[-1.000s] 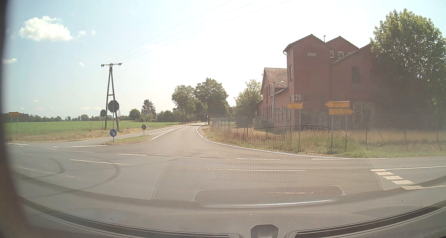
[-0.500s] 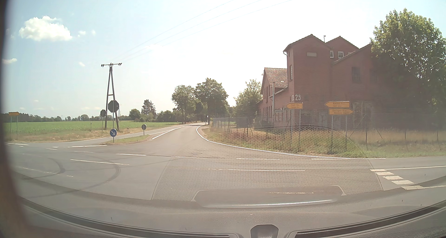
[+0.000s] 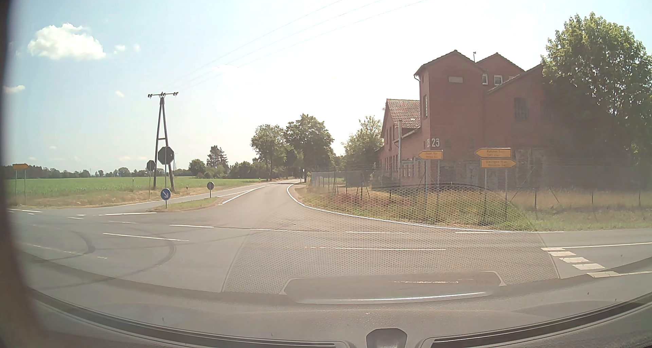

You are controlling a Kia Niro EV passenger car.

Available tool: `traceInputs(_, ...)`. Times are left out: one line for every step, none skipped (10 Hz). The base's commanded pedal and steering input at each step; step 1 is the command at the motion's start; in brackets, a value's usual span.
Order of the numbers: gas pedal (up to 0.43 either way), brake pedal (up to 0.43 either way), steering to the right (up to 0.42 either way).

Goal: Follow the waypoints while adhering to traffic rules and regulations

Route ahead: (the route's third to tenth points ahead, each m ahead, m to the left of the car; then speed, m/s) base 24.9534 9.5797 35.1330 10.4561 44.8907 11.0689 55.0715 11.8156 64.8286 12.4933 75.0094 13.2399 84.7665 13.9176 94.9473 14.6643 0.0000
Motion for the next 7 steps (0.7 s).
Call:
traceInputs(0.0, 0.354, -0.064)
traceInputs(0.0, 0.36, -0.064)
traceInputs(0.0, 0.36, -0.064)
traceInputs(0.0, 0.36, -0.064)
traceInputs(0.0, 0.36, -0.064)
traceInputs(0.0, 0.36, -0.064)
traceInputs(0.0, 0.36, -0.064)
